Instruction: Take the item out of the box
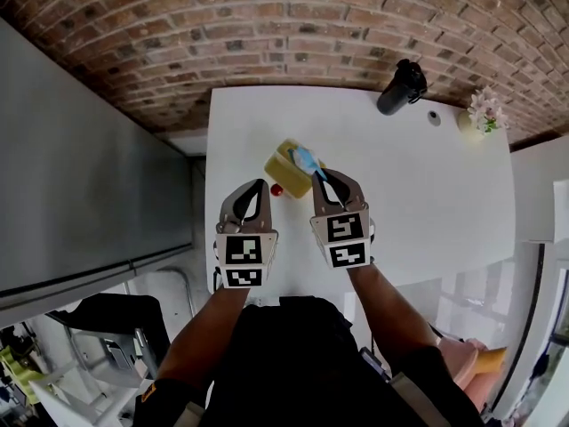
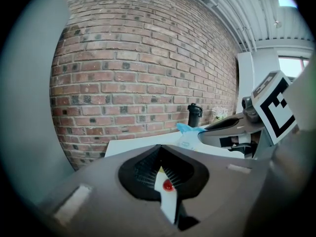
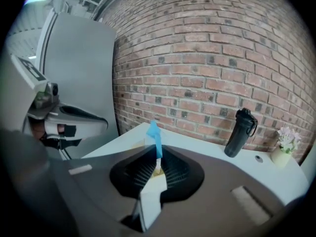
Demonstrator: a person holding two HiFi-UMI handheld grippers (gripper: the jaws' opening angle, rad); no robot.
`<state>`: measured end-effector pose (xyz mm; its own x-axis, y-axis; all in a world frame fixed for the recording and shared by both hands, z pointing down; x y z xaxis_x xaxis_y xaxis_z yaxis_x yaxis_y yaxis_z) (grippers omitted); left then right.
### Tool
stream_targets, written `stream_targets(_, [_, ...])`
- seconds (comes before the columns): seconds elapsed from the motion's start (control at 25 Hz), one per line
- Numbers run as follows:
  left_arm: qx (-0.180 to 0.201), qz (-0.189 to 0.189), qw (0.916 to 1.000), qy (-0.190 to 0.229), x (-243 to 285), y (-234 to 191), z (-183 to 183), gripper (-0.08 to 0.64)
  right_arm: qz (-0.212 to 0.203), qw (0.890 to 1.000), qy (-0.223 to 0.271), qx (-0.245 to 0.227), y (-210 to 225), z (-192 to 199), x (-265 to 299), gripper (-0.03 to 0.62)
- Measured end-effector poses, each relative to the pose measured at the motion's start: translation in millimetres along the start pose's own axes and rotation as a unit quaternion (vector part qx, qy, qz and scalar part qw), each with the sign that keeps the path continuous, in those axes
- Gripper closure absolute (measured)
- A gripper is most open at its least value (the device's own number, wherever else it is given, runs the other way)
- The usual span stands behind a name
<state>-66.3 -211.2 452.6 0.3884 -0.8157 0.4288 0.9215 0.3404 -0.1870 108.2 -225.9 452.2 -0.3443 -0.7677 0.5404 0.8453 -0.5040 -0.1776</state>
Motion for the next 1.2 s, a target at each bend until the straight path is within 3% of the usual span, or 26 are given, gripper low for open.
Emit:
stream_targets(0.52, [0.028,0.056,0.9974,0.037,-47,19,-14,0.555,0.086,0.994,0.052,0.039,-22,-17,-85,0.568])
stream_targets(1.2, [0.044,0.135,0.9873,0.072,-152,17,-6,0.555,0.153,0.984,0.062,0.067,-126,-17,-173,0.568])
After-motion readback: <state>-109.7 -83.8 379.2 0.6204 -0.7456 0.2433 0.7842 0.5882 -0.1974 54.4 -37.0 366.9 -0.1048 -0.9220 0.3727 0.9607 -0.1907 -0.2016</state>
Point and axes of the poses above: the fingertips, and each gripper's own axes: x forward along the fingers, y to its right, z out of its underside, the point moved 9 cm from there along -x, backward along the fingers, and after that the axes turned 8 degrees about -x, right-handed, at the moved point
